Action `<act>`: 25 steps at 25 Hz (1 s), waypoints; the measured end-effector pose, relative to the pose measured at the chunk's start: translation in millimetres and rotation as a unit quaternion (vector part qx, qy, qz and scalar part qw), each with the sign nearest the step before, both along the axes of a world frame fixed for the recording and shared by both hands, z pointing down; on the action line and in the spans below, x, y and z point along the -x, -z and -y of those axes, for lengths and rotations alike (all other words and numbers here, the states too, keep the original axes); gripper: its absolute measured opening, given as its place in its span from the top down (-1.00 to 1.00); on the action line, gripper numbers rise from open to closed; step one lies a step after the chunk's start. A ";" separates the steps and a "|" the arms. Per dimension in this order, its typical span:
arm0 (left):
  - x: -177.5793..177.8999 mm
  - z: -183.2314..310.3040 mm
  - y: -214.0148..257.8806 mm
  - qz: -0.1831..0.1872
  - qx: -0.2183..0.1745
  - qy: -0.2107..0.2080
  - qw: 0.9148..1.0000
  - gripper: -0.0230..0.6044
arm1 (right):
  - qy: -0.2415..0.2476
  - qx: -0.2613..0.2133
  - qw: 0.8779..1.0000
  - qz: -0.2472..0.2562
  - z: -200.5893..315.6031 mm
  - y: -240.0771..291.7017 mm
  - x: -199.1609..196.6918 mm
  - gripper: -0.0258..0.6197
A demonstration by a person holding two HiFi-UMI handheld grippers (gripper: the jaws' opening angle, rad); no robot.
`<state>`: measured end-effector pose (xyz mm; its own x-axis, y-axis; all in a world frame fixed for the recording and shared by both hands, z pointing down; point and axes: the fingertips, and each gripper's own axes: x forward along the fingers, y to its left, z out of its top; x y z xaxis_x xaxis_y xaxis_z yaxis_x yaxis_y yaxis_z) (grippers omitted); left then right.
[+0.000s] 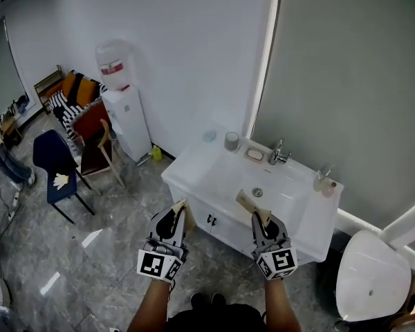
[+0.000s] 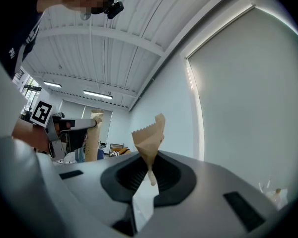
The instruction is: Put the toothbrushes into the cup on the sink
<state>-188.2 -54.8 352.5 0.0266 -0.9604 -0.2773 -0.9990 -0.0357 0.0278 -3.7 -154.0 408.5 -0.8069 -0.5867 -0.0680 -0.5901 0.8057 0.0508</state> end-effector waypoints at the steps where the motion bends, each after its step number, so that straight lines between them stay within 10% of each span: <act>1: -0.1 4.5 -0.6 0.000 0.001 0.001 1.000 0.70 | 0.001 0.001 1.000 0.000 4.4 0.2 0.0 0.77; 15: -5.3 68.9 -10.1 0.015 -0.003 -0.001 1.000 0.70 | 0.004 0.011 1.000 -0.002 68.0 -18.8 2.3 0.77; 25: 102.8 180.5 -33.9 0.014 -0.009 -0.040 0.999 0.70 | -0.056 0.007 0.998 -0.013 162.9 -43.0 80.4 0.77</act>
<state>-291.0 -235.3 386.4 0.1114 -0.9499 -0.2919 -0.9933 -0.1159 -0.0017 -84.1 -317.0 451.5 -0.7378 -0.6740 -0.0388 -0.6750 0.7356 0.0565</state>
